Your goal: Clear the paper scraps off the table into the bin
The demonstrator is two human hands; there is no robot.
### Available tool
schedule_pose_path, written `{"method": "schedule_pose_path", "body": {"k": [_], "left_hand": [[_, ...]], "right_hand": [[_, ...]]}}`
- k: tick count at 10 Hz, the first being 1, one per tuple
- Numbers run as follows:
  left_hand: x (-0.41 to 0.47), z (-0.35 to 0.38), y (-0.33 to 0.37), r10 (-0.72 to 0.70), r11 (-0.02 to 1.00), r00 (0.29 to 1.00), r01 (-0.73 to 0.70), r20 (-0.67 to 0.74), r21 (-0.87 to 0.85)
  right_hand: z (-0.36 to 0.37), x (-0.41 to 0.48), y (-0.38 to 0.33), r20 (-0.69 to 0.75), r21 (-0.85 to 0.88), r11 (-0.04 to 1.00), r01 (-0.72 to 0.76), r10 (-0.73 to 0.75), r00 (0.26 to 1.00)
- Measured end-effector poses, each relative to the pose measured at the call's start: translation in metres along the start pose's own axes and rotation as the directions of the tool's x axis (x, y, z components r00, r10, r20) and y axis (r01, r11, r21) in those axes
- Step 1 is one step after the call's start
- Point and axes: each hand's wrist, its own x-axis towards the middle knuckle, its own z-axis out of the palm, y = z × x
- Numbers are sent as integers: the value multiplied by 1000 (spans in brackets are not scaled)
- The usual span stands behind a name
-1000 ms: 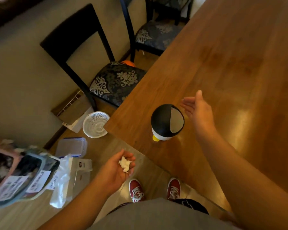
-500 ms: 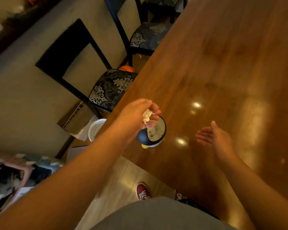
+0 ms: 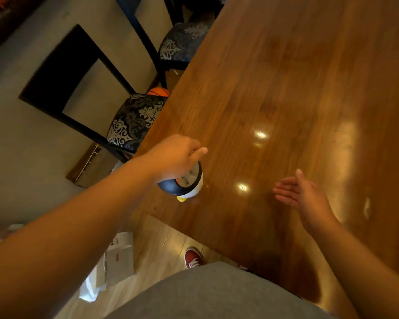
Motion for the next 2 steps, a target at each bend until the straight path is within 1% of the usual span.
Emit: {"method": "schedule_pose_path", "body": {"k": [1,2], "left_hand": [[-12,-1,-7,-53,988,987,29,-153,-154],[-42,10,-18,-251,865,907,54,-337,-500]], "right_hand": [[1,2,4,6,2,1000,1,-1,1000],[6,-1,9,2,-32,999,-21,21,1000]]}}
